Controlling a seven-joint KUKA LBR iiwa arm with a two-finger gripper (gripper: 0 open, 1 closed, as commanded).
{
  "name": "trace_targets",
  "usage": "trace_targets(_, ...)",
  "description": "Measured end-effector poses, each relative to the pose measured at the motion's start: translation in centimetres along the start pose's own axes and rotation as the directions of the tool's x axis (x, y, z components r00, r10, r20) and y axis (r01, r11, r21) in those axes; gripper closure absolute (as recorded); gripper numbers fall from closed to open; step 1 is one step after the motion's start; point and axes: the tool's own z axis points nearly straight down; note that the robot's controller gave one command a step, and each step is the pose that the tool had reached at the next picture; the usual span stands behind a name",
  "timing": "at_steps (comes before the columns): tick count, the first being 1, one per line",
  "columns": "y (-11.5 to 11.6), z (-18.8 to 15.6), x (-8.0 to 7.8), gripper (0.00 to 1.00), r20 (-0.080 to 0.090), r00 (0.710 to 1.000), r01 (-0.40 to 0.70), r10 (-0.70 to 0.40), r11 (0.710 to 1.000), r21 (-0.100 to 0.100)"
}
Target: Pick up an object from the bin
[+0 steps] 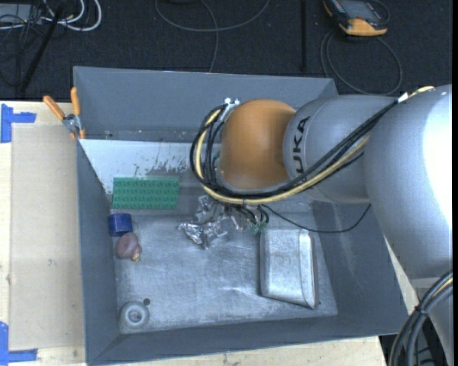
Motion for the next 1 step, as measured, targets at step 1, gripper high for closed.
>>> trace_targets(1,-0.18,-14.12,-0.57,1.00,0.000,0.998,-0.071,0.071,0.998,0.001)
